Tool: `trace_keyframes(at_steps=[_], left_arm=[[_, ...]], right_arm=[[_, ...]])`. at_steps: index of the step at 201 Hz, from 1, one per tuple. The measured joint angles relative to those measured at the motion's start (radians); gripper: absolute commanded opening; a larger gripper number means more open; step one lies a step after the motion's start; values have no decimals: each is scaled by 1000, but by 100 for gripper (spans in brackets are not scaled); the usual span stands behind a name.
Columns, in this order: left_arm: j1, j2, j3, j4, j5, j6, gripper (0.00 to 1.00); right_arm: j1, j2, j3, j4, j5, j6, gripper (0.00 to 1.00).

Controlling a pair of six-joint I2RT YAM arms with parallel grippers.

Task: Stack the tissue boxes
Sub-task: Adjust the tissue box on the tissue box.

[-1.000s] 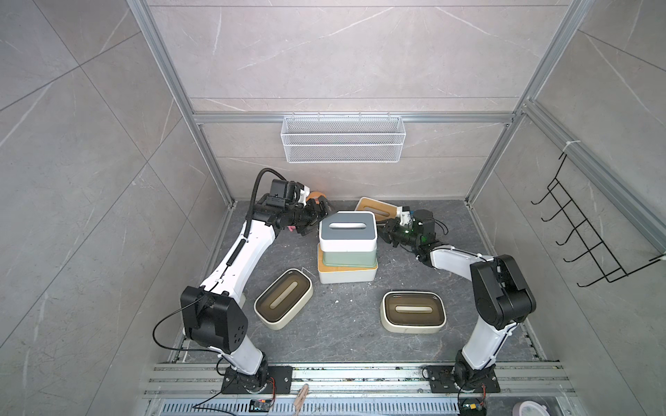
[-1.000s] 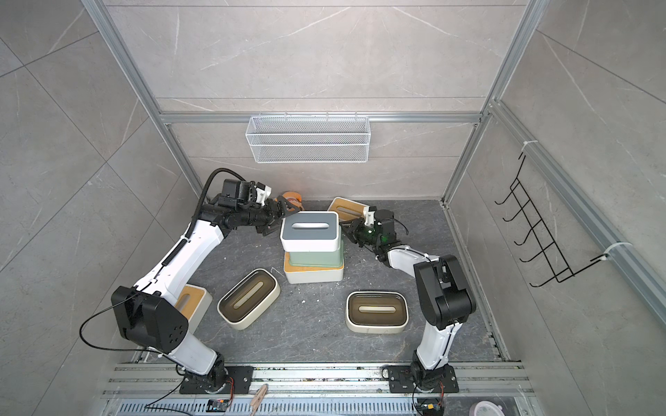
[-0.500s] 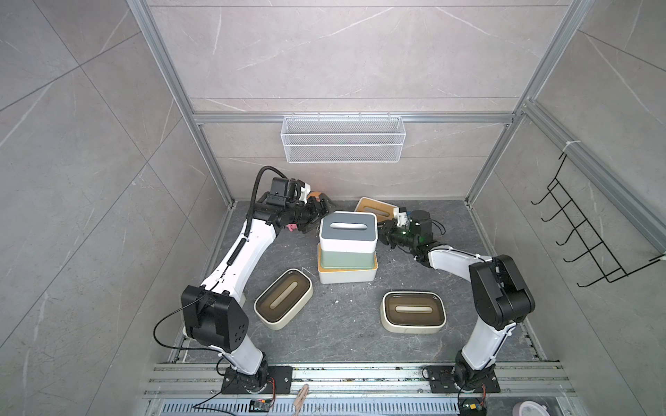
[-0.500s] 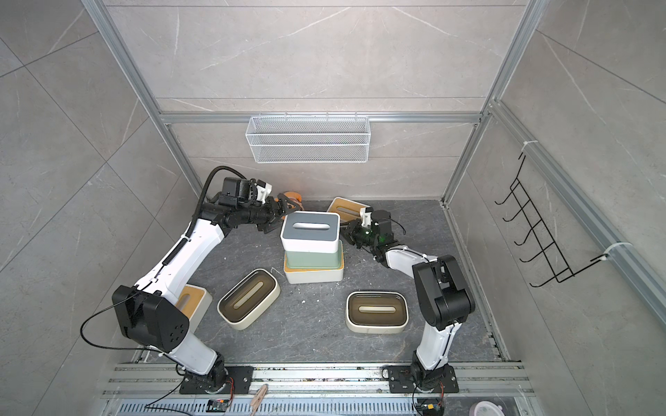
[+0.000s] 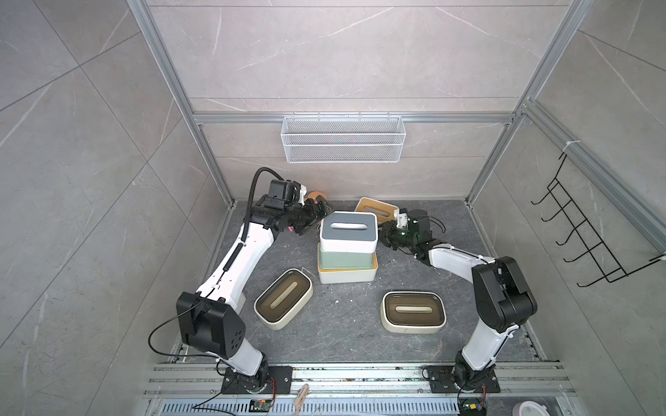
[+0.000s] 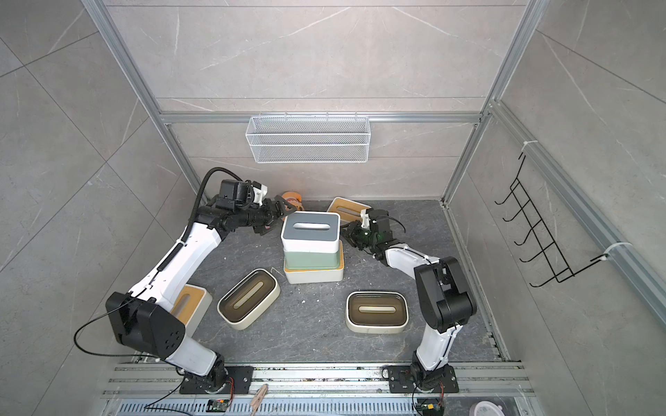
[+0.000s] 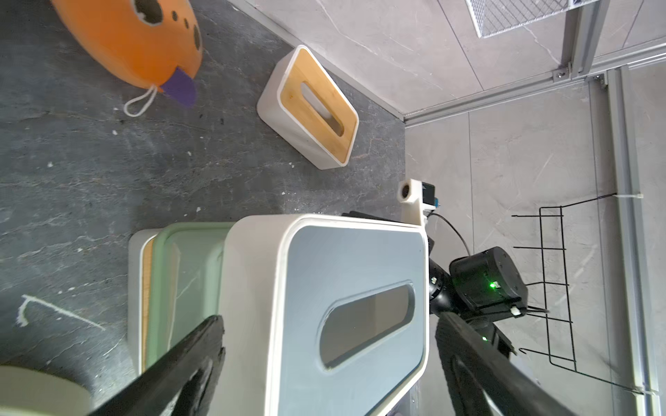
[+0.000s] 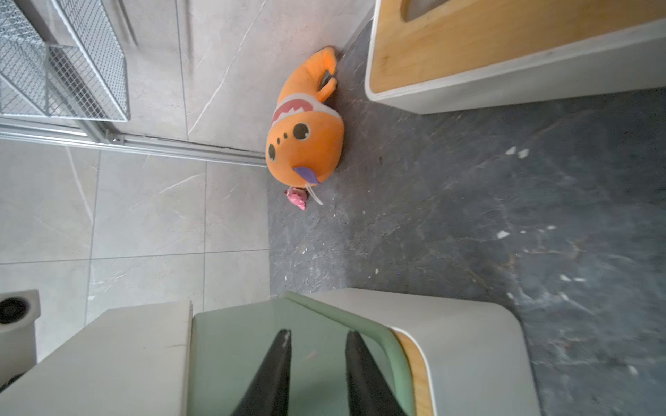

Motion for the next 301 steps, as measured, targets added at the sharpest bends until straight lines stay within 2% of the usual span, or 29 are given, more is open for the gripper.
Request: trace_keyframes(at_steps=[26, 48, 99, 186, 301], left_arm=[[53, -100, -79, -10, -3, 11, 94], [85, -178, -136, -12, 15, 39, 100], [82, -226, -164, -17, 105, 149, 100], [16, -66, -70, -39, 124, 235, 100], [-12, -47, -72, -52, 148, 257, 100]], right_arm=[[-27, -123, 5, -109, 71, -59, 32], [-38, -227, 16, -170, 81, -116, 32], [32, -348, 8, -298, 79, -238, 33], [101, -359, 8, -389, 142, -297, 32], [117, -302, 58, -390, 167, -297, 32]])
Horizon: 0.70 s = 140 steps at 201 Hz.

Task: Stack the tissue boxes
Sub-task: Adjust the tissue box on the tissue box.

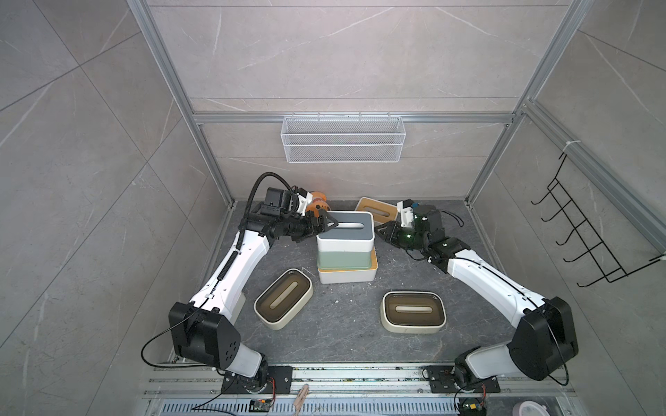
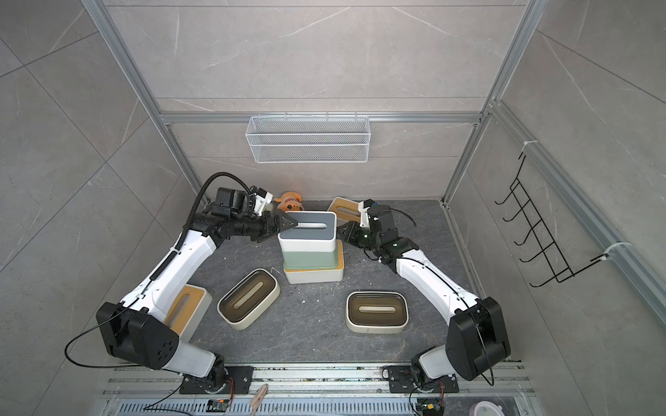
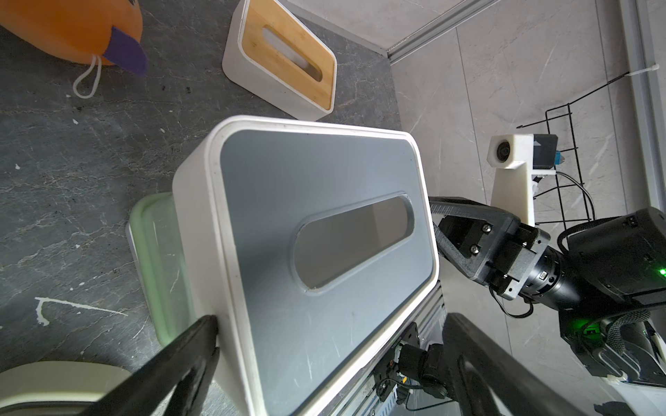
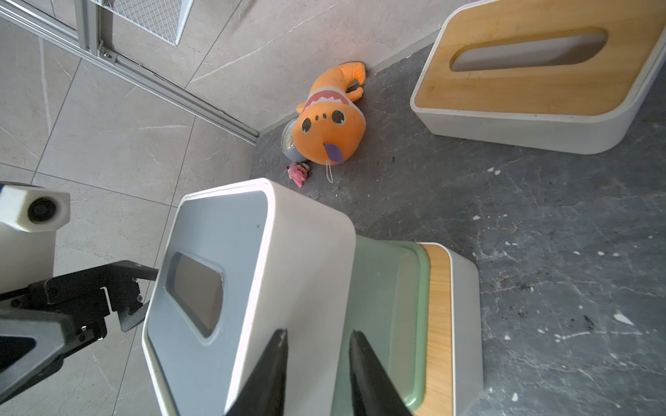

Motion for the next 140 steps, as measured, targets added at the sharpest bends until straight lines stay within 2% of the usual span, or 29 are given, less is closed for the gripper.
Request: trace_keyframes(at_steps=[108, 140], left_arm=[[-10, -32, -28, 0, -30, -6, 100], [-6, -33, -28, 0, -54, -16, 100]], right_arm=[[16, 13, 11, -7, 40, 0, 35], [18, 16, 18, -26, 67, -7, 51]])
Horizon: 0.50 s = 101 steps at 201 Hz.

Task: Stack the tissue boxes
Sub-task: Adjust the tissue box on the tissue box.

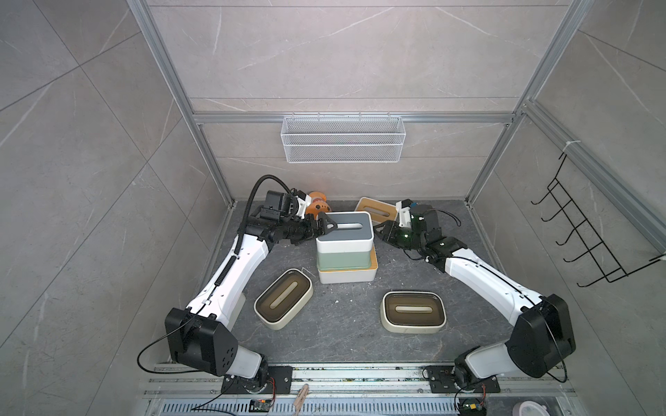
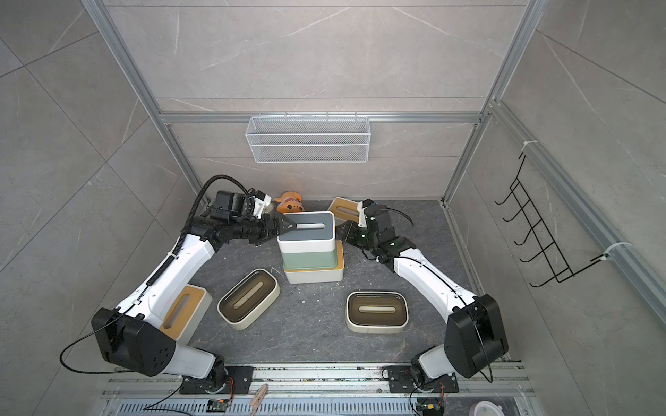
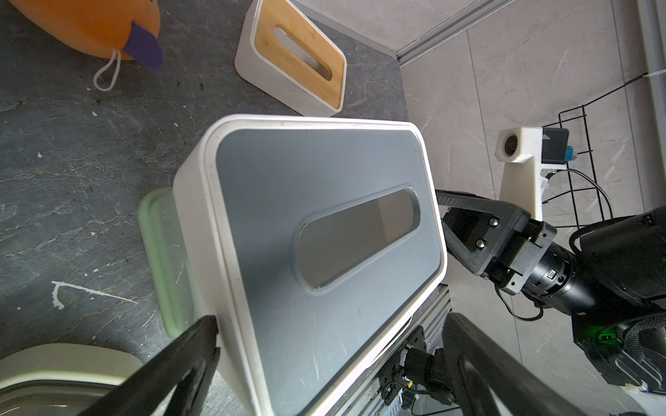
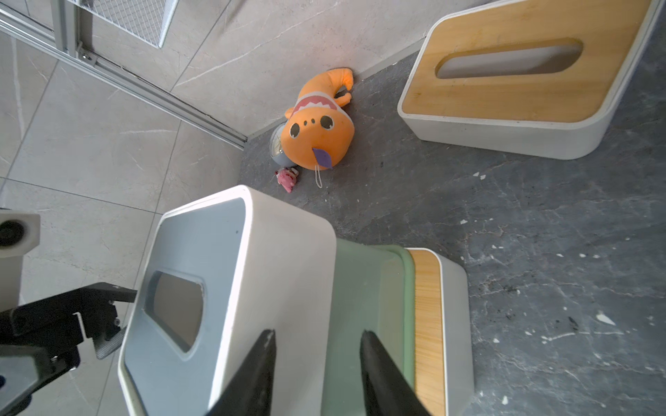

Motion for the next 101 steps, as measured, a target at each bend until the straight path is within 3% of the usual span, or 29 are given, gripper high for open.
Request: trace_keyframes(at_steps=[40, 73, 101], left_arm=[[16, -94, -8, -14, -89, -4, 100], [25, -333, -102, 8, -177, 12, 100], [25, -512, -215, 64, -194, 41, 100]], right_arm=[[-49, 24, 120, -90, 29, -57, 70], [-136, 97, 255, -163, 72, -145, 87], [-163, 228, 394, -230, 122, -270, 93]])
